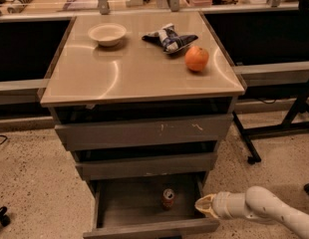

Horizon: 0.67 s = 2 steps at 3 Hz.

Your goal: Pick coke can from bottom drawer and place on counter

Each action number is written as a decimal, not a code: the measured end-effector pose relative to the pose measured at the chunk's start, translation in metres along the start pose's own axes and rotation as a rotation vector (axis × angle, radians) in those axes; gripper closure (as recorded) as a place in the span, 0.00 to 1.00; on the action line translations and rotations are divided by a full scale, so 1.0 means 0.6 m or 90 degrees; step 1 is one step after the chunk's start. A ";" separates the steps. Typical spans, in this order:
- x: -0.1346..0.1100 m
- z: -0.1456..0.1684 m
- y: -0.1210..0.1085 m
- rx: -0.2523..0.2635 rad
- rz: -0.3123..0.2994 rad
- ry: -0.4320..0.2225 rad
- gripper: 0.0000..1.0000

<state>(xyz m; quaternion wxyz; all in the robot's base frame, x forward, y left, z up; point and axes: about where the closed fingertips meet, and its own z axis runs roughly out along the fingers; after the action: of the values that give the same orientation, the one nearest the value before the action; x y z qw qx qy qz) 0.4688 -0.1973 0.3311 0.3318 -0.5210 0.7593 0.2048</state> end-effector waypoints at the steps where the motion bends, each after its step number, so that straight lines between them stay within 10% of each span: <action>1: -0.012 0.058 -0.006 -0.013 -0.019 -0.032 1.00; 2: -0.030 0.112 -0.013 -0.029 -0.043 -0.054 1.00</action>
Offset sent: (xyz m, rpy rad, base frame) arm 0.0516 0.0824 -0.0495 0.0964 -0.0764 0.1347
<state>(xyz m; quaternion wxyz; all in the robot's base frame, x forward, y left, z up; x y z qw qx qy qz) 0.4997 -0.1443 0.2973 0.3582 -0.5446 0.7219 0.2324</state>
